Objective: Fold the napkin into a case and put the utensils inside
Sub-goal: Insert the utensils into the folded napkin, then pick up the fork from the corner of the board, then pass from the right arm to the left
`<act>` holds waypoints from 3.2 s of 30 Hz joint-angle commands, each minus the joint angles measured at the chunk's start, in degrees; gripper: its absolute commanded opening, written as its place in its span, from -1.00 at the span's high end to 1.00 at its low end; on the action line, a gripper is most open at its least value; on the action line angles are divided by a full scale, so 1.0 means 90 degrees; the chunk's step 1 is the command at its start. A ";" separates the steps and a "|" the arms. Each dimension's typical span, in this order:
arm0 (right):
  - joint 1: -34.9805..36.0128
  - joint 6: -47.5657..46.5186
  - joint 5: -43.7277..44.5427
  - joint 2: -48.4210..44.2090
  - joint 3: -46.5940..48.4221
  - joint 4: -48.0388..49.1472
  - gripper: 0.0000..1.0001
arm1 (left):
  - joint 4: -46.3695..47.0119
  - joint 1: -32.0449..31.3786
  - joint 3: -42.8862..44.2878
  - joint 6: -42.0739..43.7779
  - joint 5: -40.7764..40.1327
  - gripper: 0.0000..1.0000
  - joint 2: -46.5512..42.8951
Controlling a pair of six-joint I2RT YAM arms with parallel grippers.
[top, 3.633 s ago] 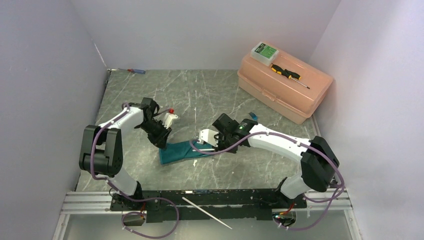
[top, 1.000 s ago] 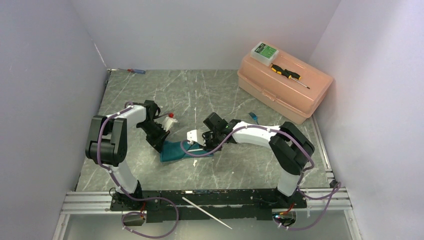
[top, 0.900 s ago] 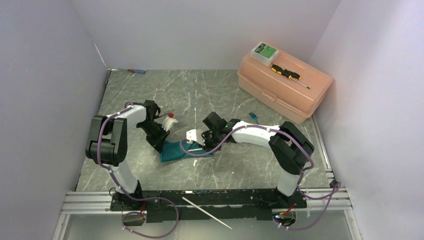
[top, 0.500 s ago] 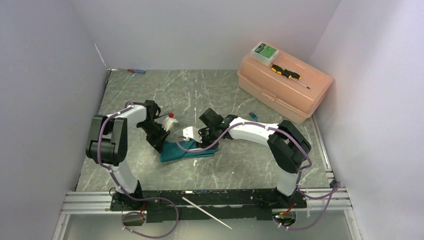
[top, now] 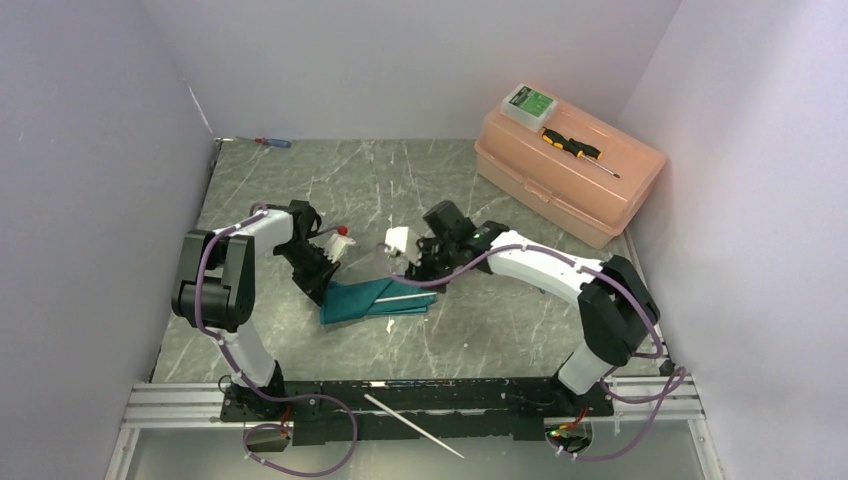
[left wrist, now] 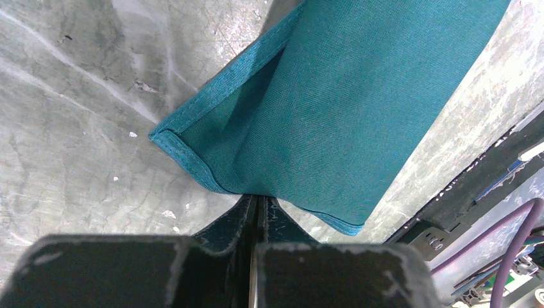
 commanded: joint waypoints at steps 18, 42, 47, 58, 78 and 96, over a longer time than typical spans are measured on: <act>-0.2691 0.3353 0.5808 0.1418 0.0087 0.1170 -0.75 | -0.0598 0.0048 0.0576 -0.0112 0.0293 0.49 -0.0408; -0.3419 0.4030 0.3669 0.1230 -0.0566 0.2166 1.00 | -0.1707 0.1095 0.2825 0.0093 0.0063 0.09 -0.0935; -0.3410 0.4327 0.3210 0.0786 -0.0412 0.2103 1.00 | -0.1843 0.1093 0.3161 -0.0063 0.0501 0.10 -0.0846; -0.2422 0.7388 0.1918 -0.1298 -0.0316 0.4411 1.00 | -0.2143 -0.0042 0.4061 -0.1115 0.2620 -0.01 -0.0755; -0.0565 1.0429 0.3058 -0.0312 -0.0487 0.8862 1.00 | -0.1434 -0.0411 0.3563 -0.2083 0.4870 -0.90 -0.1274; -0.0226 1.0412 0.2134 0.0206 -0.0156 0.9821 0.83 | -0.3199 0.0214 0.3955 -0.0388 0.5438 0.95 -0.0886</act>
